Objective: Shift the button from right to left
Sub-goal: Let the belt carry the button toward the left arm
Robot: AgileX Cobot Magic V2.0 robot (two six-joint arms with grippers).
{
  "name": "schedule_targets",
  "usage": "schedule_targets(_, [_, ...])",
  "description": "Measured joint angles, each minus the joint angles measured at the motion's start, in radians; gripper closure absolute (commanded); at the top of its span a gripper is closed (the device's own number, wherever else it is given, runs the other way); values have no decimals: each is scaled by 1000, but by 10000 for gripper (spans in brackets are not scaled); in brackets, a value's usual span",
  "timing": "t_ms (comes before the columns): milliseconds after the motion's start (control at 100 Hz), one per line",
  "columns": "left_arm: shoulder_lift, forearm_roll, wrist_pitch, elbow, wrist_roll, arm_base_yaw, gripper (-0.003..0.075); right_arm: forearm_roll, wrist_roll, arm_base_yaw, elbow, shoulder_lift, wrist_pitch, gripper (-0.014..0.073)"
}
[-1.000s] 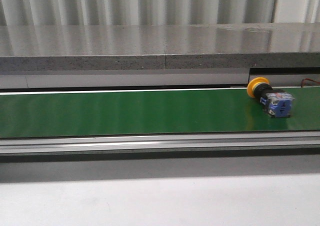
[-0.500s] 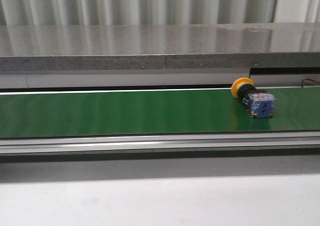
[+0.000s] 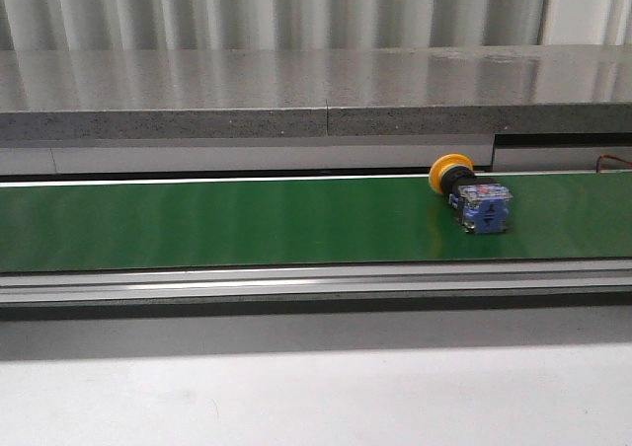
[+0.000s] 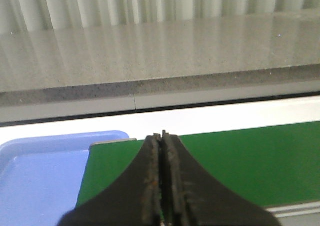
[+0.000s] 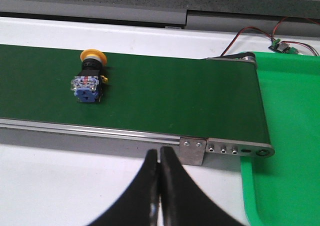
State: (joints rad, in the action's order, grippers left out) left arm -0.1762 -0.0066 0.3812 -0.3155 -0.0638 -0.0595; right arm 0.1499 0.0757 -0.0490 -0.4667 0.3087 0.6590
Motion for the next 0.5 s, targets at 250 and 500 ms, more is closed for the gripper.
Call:
schedule_targets(250, [-194,0,172,-142,0,0,416,0,0,0,0,0,-2,660])
schedule_targets(500, [-277,0,187,-167,0,0,150,0,0,0,0,0,-2,660])
